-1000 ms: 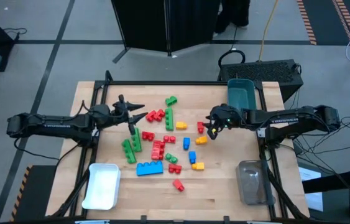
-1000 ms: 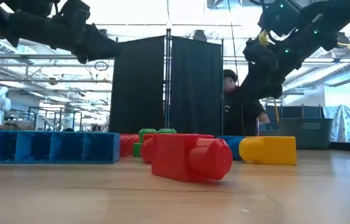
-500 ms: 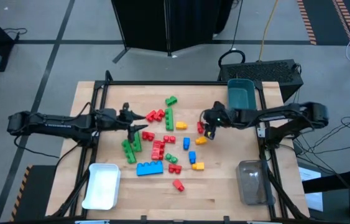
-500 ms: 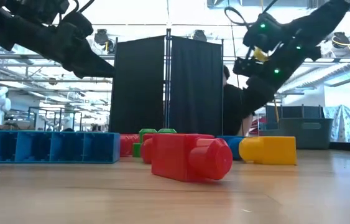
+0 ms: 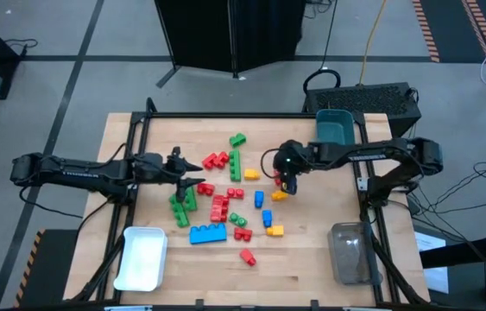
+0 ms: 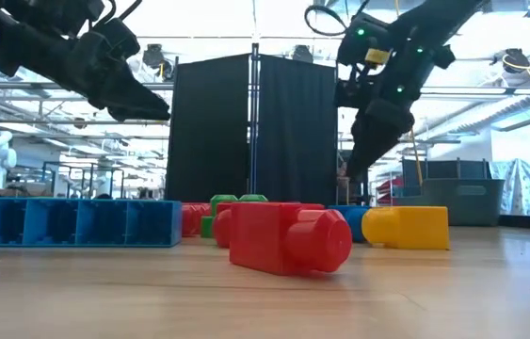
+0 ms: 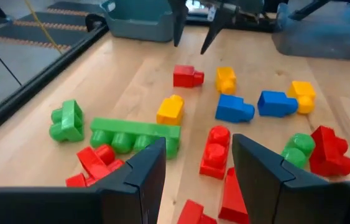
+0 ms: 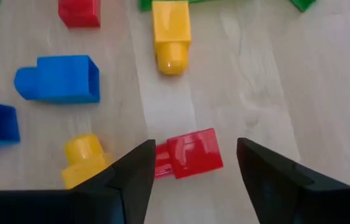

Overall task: Sort blocks by size
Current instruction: Put the one stud red game piece into the blue bin

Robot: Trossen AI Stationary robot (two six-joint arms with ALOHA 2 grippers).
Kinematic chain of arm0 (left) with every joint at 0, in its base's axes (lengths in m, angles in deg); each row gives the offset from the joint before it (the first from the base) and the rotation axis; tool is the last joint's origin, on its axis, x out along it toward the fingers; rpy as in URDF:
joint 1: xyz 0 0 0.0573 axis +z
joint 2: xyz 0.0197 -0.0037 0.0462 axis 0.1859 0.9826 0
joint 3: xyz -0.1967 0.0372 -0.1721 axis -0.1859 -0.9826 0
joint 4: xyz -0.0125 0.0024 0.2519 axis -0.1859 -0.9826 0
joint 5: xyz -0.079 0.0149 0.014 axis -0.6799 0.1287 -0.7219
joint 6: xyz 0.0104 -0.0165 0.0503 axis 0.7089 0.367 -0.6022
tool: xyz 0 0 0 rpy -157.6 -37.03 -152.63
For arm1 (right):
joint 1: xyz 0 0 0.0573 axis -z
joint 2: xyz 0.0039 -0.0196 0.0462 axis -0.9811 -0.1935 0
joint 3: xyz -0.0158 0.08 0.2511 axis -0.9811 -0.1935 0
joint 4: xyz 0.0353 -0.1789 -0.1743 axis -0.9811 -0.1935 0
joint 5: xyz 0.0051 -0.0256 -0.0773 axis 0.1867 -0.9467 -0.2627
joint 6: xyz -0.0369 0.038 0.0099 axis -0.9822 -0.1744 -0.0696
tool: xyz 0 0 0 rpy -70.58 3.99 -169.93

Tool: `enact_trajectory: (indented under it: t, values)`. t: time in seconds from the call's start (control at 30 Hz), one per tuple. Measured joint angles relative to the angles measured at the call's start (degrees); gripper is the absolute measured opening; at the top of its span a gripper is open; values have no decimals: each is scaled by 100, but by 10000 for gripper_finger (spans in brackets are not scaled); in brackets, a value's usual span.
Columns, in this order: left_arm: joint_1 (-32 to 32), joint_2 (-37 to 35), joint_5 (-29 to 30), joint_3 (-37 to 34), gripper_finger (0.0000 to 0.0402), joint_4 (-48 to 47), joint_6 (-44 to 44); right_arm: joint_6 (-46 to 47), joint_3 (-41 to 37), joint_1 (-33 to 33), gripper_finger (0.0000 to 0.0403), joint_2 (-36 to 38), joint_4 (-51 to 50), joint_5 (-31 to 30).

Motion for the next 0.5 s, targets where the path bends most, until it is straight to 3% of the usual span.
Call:
enact_trajectory:
  t: [0.5]
  values:
    - [0,0,-46,-4,167,-467,113,-421,608,206,281,-1043,-617,282]
